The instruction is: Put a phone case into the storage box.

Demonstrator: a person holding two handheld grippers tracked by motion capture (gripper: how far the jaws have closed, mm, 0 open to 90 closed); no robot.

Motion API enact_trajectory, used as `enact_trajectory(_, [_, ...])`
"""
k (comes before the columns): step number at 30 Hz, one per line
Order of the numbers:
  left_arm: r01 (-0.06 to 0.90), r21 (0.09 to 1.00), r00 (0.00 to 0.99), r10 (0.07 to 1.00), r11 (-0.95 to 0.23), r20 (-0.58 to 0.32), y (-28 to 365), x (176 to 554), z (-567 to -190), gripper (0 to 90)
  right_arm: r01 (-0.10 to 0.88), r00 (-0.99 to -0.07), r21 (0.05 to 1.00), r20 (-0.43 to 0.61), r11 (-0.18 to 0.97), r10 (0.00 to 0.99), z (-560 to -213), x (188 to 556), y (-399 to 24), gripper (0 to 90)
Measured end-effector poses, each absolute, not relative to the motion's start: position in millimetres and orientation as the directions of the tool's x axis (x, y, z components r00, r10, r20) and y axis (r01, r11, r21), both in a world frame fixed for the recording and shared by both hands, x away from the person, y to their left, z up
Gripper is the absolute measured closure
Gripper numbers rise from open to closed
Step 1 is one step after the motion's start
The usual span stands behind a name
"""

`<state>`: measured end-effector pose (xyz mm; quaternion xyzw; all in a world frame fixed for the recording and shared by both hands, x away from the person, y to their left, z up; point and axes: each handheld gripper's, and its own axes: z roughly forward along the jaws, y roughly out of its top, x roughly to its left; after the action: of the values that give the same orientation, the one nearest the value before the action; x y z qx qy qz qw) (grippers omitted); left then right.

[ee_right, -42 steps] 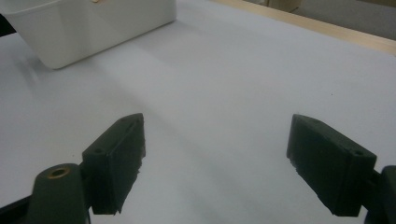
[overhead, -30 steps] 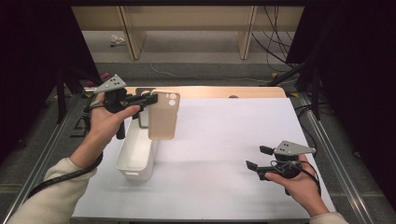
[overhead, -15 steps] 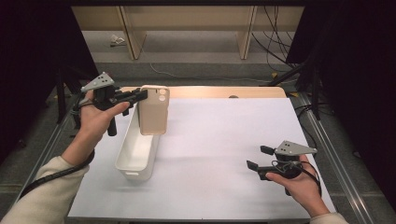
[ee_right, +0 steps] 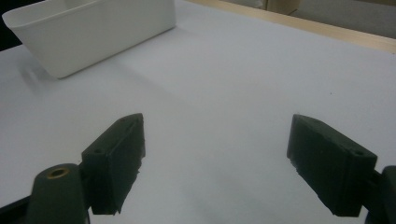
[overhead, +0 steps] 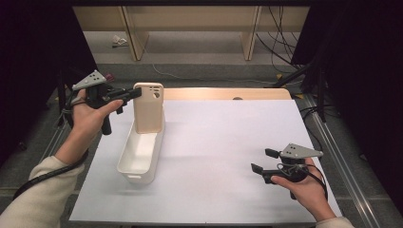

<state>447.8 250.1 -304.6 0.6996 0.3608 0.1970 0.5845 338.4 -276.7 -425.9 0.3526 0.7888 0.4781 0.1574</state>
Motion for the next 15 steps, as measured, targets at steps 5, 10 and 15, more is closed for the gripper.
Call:
enact_trajectory(5, [0.265, 0.962, 0.654, 0.745, -0.064, -0.131, 256, 451, -304, 81.1, 0.405, -0.702, 0.864, 0.086, 0.298, 0.707, -426, 338, -276, 20.1])
enact_trajectory(10, [0.258, 0.963, 0.647, 0.753, -0.073, -0.116, 263, 454, -303, 81.1, 0.407, -0.702, 0.865, 0.091, 0.293, 0.707, -426, 338, -276, 20.1])
enact_trajectory(15, [0.254, 0.964, 0.642, 0.759, -0.081, -0.105, 268, 456, -303, 81.1, 0.407, -0.703, 0.866, 0.092, 0.292, 0.705, -426, 338, -276, 20.1])
